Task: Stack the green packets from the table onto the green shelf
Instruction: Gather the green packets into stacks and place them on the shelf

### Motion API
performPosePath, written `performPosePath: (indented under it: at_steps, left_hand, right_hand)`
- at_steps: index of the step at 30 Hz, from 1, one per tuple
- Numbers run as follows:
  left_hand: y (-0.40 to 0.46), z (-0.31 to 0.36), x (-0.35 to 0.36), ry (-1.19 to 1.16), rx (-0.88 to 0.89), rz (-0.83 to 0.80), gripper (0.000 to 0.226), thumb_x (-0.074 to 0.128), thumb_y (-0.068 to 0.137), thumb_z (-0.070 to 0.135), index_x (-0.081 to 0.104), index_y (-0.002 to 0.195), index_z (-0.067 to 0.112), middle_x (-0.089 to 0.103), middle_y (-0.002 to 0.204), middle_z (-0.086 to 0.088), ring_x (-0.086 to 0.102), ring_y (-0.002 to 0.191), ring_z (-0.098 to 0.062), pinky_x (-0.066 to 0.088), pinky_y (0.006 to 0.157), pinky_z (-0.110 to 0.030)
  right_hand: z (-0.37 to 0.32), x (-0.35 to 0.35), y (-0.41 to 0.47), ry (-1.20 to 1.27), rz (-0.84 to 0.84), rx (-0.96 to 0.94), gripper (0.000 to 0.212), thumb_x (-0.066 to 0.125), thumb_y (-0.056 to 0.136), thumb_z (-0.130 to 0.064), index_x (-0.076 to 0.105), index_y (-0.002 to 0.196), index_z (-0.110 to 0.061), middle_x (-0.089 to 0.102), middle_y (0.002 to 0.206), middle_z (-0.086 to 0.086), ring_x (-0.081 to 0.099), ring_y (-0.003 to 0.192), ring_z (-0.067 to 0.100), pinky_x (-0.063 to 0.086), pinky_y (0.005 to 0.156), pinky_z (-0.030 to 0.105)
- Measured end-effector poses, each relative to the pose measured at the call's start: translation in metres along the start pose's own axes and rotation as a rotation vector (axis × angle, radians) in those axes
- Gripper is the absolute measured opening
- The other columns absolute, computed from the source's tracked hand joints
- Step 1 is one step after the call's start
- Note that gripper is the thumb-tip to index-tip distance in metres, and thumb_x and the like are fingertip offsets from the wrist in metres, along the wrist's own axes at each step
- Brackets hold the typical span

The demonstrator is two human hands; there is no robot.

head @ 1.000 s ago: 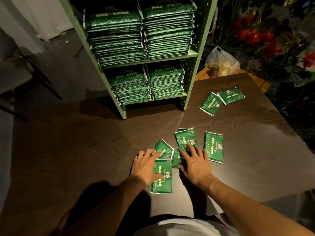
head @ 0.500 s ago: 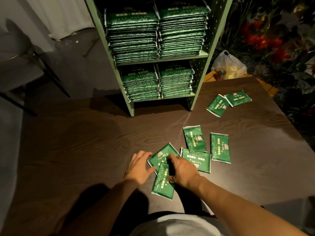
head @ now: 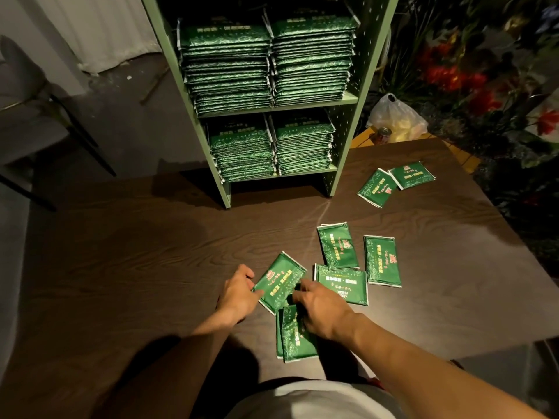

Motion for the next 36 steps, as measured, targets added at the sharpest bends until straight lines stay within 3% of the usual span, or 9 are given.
performPosePath:
  at_steps: [4, 7, 10, 14, 19, 25, 28, 32, 36]
  left_hand:
    - [0.006, -0.006, -0.012, -0.117, -0.056, 0.105, 0.025, 0.074, 0.087, 0.007, 0.061, 0.081, 0.028, 0.061, 0.073, 0.009, 0.058, 0.071, -0.013, 0.041, 0.062, -0.022]
    - [0.009, -0.009, -0.021, -0.156, -0.067, 0.171, 0.016, 0.069, 0.090, 0.007, 0.065, 0.090, 0.023, 0.069, 0.092, 0.000, 0.060, 0.080, -0.015, 0.041, 0.070, -0.022]
    - [0.009, -0.013, -0.021, -0.145, -0.071, 0.171, 0.015, 0.062, 0.094, 0.007, 0.062, 0.095, 0.022, 0.069, 0.104, -0.002, 0.062, 0.093, -0.020, 0.042, 0.075, -0.025]
    - [0.002, -0.011, -0.019, -0.123, 0.005, 0.120, 0.019, 0.057, 0.099, 0.007, 0.058, 0.101, 0.025, 0.064, 0.107, 0.003, 0.060, 0.098, -0.018, 0.042, 0.075, -0.027]
    - [-0.004, -0.010, -0.017, -0.155, 0.144, 0.031, 0.022, 0.060, 0.097, 0.004, 0.072, 0.107, 0.020, 0.069, 0.100, 0.007, 0.061, 0.088, -0.012, 0.043, 0.069, -0.021]
    - [-0.015, -0.006, -0.017, -0.277, 0.110, -0.178, 0.028, 0.056, 0.099, -0.001, 0.075, 0.097, 0.020, 0.073, 0.095, 0.006, 0.068, 0.088, -0.010, 0.050, 0.072, -0.010]
    - [-0.016, -0.005, -0.019, -0.421, 0.040, -0.220, 0.023, 0.054, 0.100, 0.005, 0.073, 0.104, 0.018, 0.072, 0.104, -0.003, 0.067, 0.095, -0.017, 0.055, 0.086, -0.033]
    - [-0.019, -0.007, -0.015, -0.288, 0.093, -0.264, 0.038, 0.081, 0.082, 0.012, 0.063, 0.115, 0.019, 0.071, 0.100, 0.002, 0.068, 0.092, -0.014, 0.054, 0.074, -0.019]
    - [-0.016, 0.002, -0.009, -0.118, 0.220, -0.319, 0.032, 0.087, 0.076, 0.019, 0.069, 0.101, 0.028, 0.074, 0.095, 0.005, 0.070, 0.088, -0.010, 0.055, 0.085, -0.031]
  right_hand:
    - [-0.003, 0.005, -0.001, 0.096, 0.089, -0.028, 0.054, 0.068, 0.086, -0.011, 0.048, 0.135, -0.024, 0.041, 0.128, 0.001, 0.053, 0.112, 0.020, 0.049, 0.103, 0.032]
    - [-0.008, -0.001, -0.004, 0.063, 0.127, 0.165, 0.049, 0.065, 0.090, -0.047, 0.042, 0.125, -0.021, 0.047, 0.120, 0.000, 0.057, 0.101, 0.020, 0.056, 0.088, 0.033]
    - [-0.015, 0.000, -0.005, -0.222, -0.144, 0.295, 0.070, 0.054, 0.081, -0.079, 0.051, 0.115, -0.018, 0.058, 0.107, 0.002, 0.059, 0.094, 0.021, 0.054, 0.080, 0.035]
    - [-0.022, 0.010, 0.000, -0.103, -0.163, 0.171, 0.047, 0.074, 0.084, -0.048, 0.057, 0.114, -0.016, 0.060, 0.110, 0.003, 0.056, 0.101, 0.021, 0.050, 0.092, 0.035]
    - [-0.021, 0.009, 0.011, 0.121, 0.095, -0.050, 0.035, 0.072, 0.081, -0.012, 0.054, 0.110, -0.019, 0.062, 0.106, 0.004, 0.058, 0.093, 0.025, 0.052, 0.087, 0.038]
    - [-0.009, -0.002, 0.020, 0.087, 0.261, 0.032, 0.068, 0.077, 0.081, -0.023, 0.042, 0.139, -0.020, 0.039, 0.130, 0.006, 0.054, 0.104, 0.027, 0.053, 0.091, 0.042]
    - [-0.002, 0.000, 0.022, -0.100, 0.244, 0.080, 0.057, 0.073, 0.083, -0.046, 0.052, 0.130, -0.020, 0.046, 0.128, 0.003, 0.044, 0.110, 0.022, 0.042, 0.101, 0.037]
    - [0.001, 0.001, 0.021, 0.137, 0.208, 0.075, 0.037, 0.074, 0.086, -0.037, 0.051, 0.109, -0.020, 0.065, 0.110, 0.003, 0.056, 0.099, 0.021, 0.041, 0.082, 0.030]
    - [0.005, 0.001, 0.018, 0.299, 0.192, 0.098, 0.041, 0.080, 0.083, -0.033, 0.044, 0.099, -0.021, 0.067, 0.095, 0.000, 0.059, 0.082, 0.019, 0.038, 0.068, 0.027]
Point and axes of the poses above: each hand's wrist, its own y-axis towards the middle knuckle, its own x-axis out of the palm, z = x × y, the point moved 1 cm from there along y, towards the middle knuckle
